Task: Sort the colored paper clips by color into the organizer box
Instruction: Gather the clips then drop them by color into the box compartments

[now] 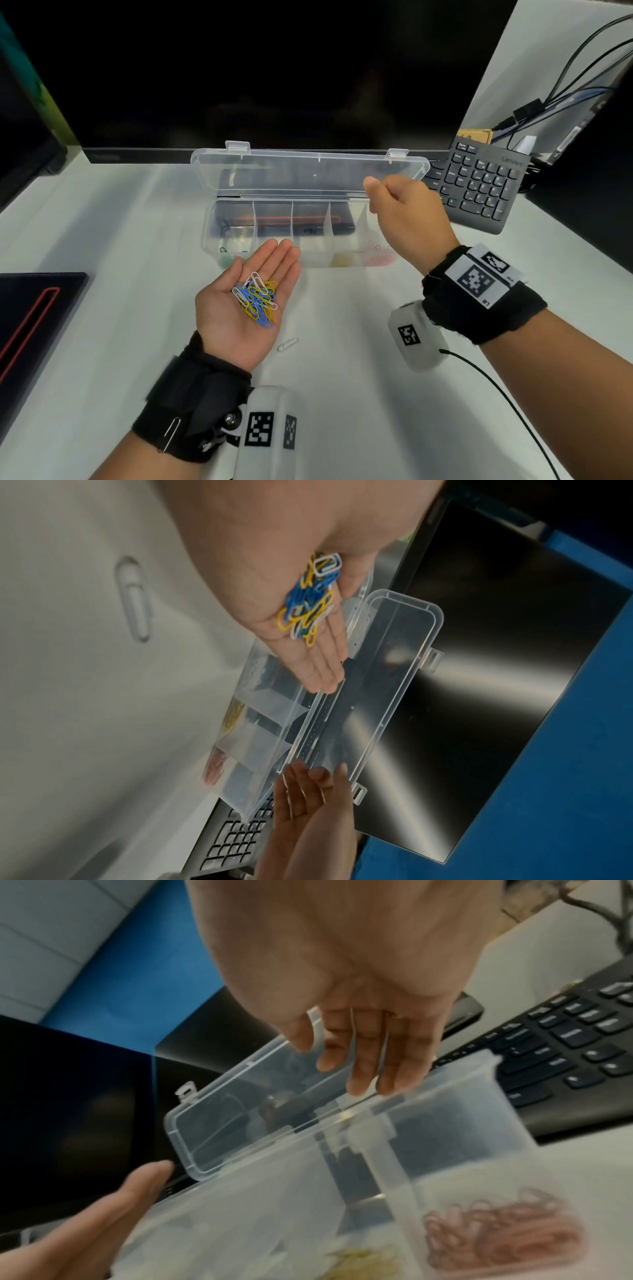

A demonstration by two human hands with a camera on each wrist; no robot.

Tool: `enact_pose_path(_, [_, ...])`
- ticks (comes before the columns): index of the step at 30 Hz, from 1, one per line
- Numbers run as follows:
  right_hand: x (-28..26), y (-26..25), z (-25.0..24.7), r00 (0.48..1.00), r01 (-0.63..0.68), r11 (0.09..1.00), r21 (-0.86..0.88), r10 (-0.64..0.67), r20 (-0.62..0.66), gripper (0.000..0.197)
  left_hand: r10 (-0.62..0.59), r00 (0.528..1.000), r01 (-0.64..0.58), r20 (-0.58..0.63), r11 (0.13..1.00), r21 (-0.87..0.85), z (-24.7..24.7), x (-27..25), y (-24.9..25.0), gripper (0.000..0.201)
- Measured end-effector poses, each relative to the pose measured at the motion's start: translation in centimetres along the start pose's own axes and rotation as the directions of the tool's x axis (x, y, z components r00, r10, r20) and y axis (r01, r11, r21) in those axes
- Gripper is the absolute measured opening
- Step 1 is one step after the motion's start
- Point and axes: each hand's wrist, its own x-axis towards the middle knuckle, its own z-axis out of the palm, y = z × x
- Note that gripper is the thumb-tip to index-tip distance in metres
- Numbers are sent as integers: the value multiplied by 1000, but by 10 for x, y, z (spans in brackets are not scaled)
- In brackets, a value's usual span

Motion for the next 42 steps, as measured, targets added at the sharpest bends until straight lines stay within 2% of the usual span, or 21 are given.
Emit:
enact_pose_path(2, [-13,-10,1,994,103,993,65,-100,-45,41,23,1000,-23,1,999,-26,0,-1,5,49])
enact_pose_path(3, [-20,-16,3,990,143,984,109,-144,3,37,38,999,-38,2,998,-46,0,-1,9,49])
enact_pose_path(4, [-28,-22,5,974,177,975,133,-193,117,33,55,998,-55,3,996,-66,0,-1,13,49])
enact_pose_path(5, [-37,-28,9,927,217,969,115,-241,287,28,72,997,-71,4,994,-87,0,-1,17,48])
enact_pose_path(7, [-52,-35,20,738,346,938,26,-289,610,16,96,995,-94,10,989,-116,-1,-2,24,48])
enact_pose_path(8, [-59,-37,27,655,407,913,-2,-290,697,12,104,994,-102,10,987,-121,-1,-1,26,47])
enact_pose_path(9, [-63,-39,32,608,456,890,-21,-294,738,14,109,994,-107,7,987,-123,-2,-1,26,47])
enact_pose_path(10, [-65,-41,37,586,488,872,-37,-297,754,18,109,994,-108,0,987,-122,-2,-1,27,48])
enact_pose_path(15, [-67,-52,49,519,591,793,-147,-234,822,29,108,994,-108,-8,986,-125,-4,2,28,49])
enact_pose_path(23, [-76,-51,47,559,551,809,-206,-174,811,10,79,997,-81,-17,991,-111,-8,4,25,49])
enact_pose_path(26, [-75,-49,43,606,491,849,-197,-169,778,6,68,998,-70,-16,991,-110,-8,4,23,49])
enact_pose_path(28, [-69,-50,38,670,331,938,-101,-158,726,4,65,998,-66,-19,992,-110,-8,5,22,49])
enact_pose_path(30, [-62,-54,29,716,5,990,144,-104,691,6,57,998,-59,-27,993,-98,-8,5,20,50])
enact_pose_path(31, [-59,-56,24,729,-157,941,298,-93,678,9,52,998,-55,-34,995,-88,-9,6,19,50])
enact_pose_path(32, [-57,-60,20,745,-296,851,435,-79,662,13,44,998,-47,-40,996,-80,-8,6,17,51])
enact_pose_path(34, [-52,-65,19,774,-509,580,636,-15,634,20,28,999,-31,-40,996,-81,-8,7,12,52])
enact_pose_path(36, [-47,-66,19,767,-639,220,737,106,633,20,17,999,-20,-36,997,-77,-8,7,7,50])
enact_pose_path(37, [-46,-64,19,751,-655,69,752,170,639,18,14,999,-17,-38,997,-69,-8,7,6,50])
enact_pose_path(38, [-46,-63,21,733,-656,-24,755,218,644,17,14,999,-16,-41,998,-63,-8,7,5,49])
enact_pose_path(40, [-49,-60,25,704,-673,-54,737,258,662,11,10,999,-12,-43,998,-63,-10,7,3,50])
enact_pose_path(42, [-52,-56,32,679,-711,0,703,257,687,11,-1,999,-2,-47,998,-64,-11,8,1,50])
